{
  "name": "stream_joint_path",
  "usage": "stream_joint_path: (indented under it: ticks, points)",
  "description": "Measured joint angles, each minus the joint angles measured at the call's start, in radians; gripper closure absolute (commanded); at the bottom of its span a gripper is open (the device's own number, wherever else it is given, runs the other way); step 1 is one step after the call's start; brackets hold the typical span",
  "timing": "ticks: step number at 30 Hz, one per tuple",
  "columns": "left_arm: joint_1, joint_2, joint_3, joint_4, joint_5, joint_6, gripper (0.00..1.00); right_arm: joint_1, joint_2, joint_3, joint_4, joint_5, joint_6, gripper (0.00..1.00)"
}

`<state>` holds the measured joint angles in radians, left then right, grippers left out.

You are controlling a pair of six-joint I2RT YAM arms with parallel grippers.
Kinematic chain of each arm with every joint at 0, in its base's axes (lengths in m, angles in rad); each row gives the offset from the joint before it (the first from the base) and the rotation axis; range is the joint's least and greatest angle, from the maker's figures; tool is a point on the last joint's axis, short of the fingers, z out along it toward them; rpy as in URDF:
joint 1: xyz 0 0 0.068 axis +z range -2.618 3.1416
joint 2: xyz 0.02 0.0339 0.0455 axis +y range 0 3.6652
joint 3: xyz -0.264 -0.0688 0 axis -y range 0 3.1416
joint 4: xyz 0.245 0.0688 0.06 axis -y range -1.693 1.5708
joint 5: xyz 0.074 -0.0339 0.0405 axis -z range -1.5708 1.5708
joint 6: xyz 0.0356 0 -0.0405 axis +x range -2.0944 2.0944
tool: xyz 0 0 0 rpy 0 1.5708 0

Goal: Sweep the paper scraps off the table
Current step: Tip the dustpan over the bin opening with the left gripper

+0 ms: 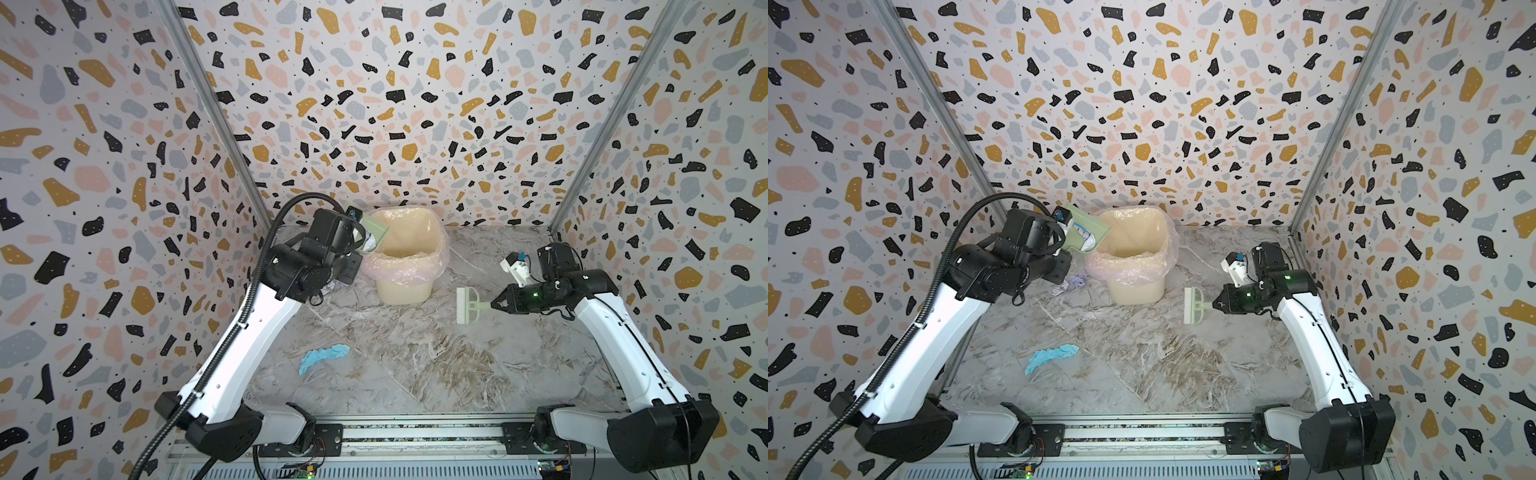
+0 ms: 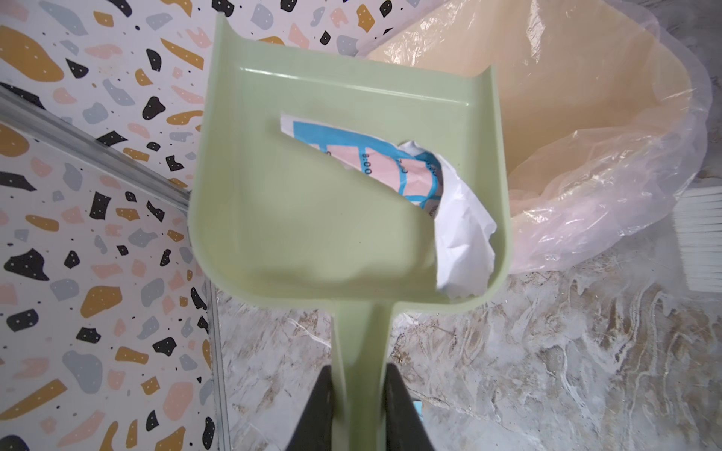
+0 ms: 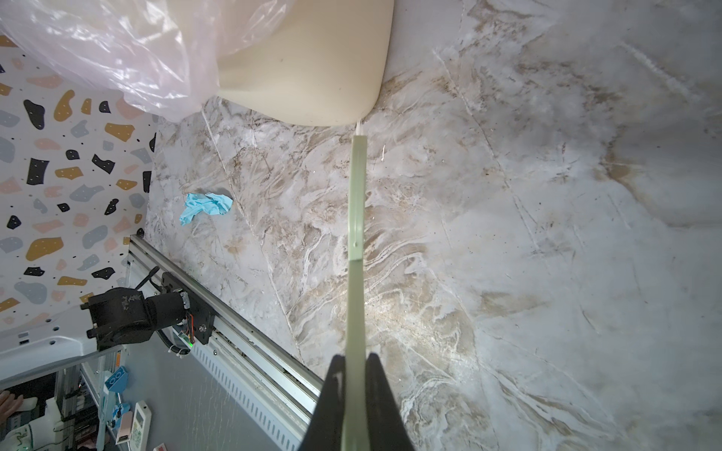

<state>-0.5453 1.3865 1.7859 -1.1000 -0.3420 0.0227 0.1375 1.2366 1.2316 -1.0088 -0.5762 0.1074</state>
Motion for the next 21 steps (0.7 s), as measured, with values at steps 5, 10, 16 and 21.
stream_joint_path:
  ticks: [5,10,16,21]
  points:
    - [-0.002,0.092,0.071,-0.023,-0.037,0.068,1.00,-0.012,-0.001,-0.019,-0.003,-0.009,-0.009,1.00]
    - [-0.035,0.165,0.139,-0.028,-0.125,0.135,1.00,-0.014,0.000,-0.019,-0.004,-0.019,-0.016,1.00]
    - [-0.110,0.260,0.176,-0.024,-0.253,0.217,1.00,-0.014,0.000,-0.019,-0.005,-0.021,-0.019,1.00]
    - [-0.183,0.316,0.171,-0.006,-0.439,0.299,1.00,-0.014,0.010,-0.019,-0.006,-0.025,-0.019,1.00]
